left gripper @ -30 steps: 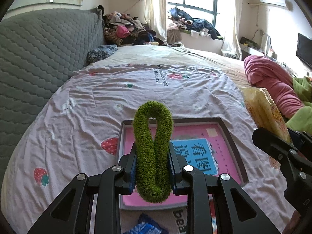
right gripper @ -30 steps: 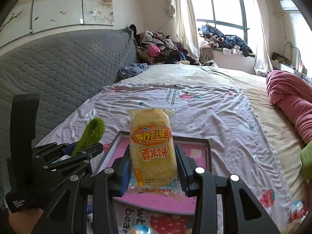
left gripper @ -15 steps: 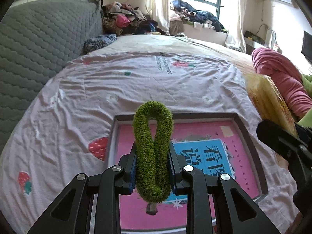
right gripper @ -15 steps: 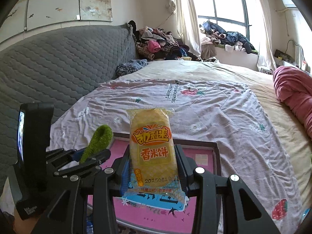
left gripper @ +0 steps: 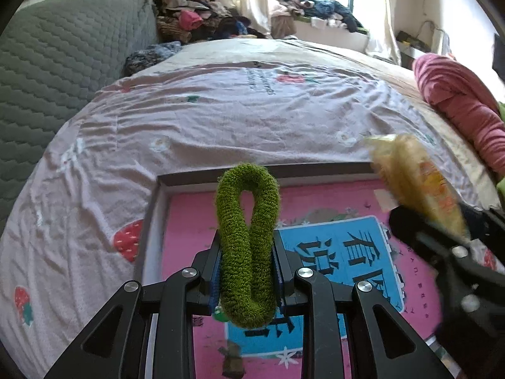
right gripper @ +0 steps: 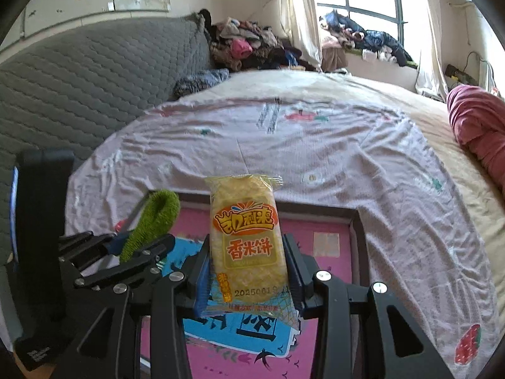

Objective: Organize objects
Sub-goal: 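Lower both held items onto the pink book in the tray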

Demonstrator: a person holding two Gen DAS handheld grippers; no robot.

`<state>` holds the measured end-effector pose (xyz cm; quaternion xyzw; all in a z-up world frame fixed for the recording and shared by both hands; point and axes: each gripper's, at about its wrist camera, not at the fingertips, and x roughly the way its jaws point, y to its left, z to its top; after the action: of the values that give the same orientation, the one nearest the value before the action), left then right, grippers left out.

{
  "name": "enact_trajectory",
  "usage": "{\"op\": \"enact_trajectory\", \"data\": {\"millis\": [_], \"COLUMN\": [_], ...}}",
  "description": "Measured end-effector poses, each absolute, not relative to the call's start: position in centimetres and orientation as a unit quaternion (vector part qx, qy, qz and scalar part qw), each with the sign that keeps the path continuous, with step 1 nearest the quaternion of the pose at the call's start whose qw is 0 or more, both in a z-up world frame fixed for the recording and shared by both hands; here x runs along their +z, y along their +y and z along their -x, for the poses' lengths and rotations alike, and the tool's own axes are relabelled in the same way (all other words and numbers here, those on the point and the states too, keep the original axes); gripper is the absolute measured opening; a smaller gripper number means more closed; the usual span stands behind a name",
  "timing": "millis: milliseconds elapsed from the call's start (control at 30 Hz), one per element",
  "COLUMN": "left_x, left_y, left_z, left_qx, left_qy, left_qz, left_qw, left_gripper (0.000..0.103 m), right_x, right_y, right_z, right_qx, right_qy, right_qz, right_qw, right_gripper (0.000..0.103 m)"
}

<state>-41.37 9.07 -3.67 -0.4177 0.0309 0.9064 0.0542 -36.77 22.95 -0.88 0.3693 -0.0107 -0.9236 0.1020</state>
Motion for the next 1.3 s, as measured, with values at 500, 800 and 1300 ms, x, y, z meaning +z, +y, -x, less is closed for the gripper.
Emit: {"op": "enact_trajectory", "data": {"millis": [500, 800, 1300], "left_x": [-5.9, -6.7, -7.3], "left_y": [8.9, 8.9, 8.9], "left_z": [43.7, 44.7, 45.1], "left_qx": [0.894, 0.891, 0.884], "left_qy": [0.032, 0.028, 0.022], "left_qz": [0.442, 0.449, 0.463], "left_qw": [0.06, 0.059, 0.065], "left_gripper": [0.027, 0.027, 0.03], "right_x": [-4.5, -5.8, -7.1], "right_y": [22.7, 22.9, 22.4], "right_z": [39.0, 39.8, 40.2], "right_qx": [-0.905, -0.896, -0.885], "right_qy": [0.01, 0.013, 0.023], "right_qz": [-0.412, -0.433, -0.456], "right_qw": [0.107, 0.097, 0.094], "right_gripper": [0.041, 0.041, 0.041]}}
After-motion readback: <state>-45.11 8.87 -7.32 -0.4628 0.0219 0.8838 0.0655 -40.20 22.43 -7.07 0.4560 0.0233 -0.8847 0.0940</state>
